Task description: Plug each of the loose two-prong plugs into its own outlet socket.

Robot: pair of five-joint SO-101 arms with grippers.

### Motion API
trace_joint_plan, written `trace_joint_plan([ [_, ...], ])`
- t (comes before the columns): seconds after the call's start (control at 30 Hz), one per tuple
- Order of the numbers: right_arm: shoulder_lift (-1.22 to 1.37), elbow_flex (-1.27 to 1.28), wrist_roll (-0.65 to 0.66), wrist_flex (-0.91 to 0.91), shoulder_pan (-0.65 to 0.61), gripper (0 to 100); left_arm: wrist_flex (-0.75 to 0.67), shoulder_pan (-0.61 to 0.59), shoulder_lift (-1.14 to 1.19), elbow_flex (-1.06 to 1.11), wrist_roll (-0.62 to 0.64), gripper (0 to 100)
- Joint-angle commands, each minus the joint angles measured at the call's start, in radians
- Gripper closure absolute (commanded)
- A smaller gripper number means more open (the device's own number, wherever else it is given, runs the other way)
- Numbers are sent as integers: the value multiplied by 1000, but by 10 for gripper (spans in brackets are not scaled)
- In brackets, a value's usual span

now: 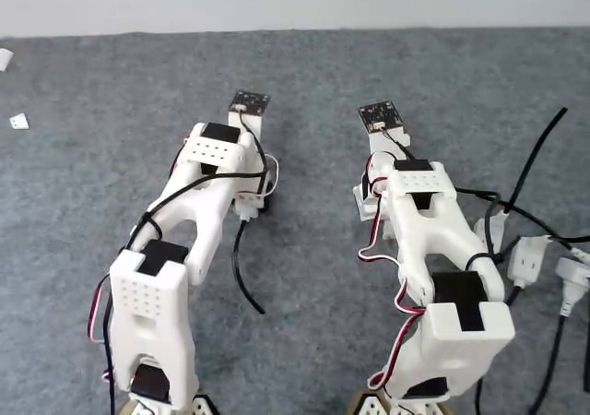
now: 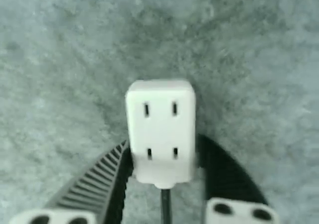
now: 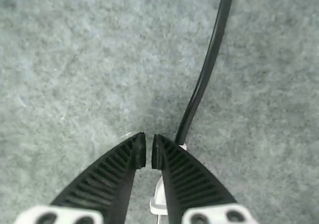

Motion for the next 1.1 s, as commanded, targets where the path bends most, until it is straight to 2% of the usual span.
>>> trace_joint_plan([
  [0.0,-8,-63,12,16,-10,965,17,12,-5,-16,-9,697],
  [0.2,-8,-63,12,16,-10,965,-17,11,-15,-45,-8,695],
  [0.47,-8,-63,12,15,-10,965,249,11,-20,-309,-9,695],
  [0.63,-8,-63,12,15,-8,965,358,12,-91,-387,-12,695],
  [0.9,-8,-63,12,12,-4,965,440,-2,-324,-294,-12,695],
  [1.0,-10,-63,31,12,-2,965,405,-44,-417,-163,-17,695],
  [1.07,-10,-64,63,7,-2,965,331,-78,-477,-30,-18,695],
])
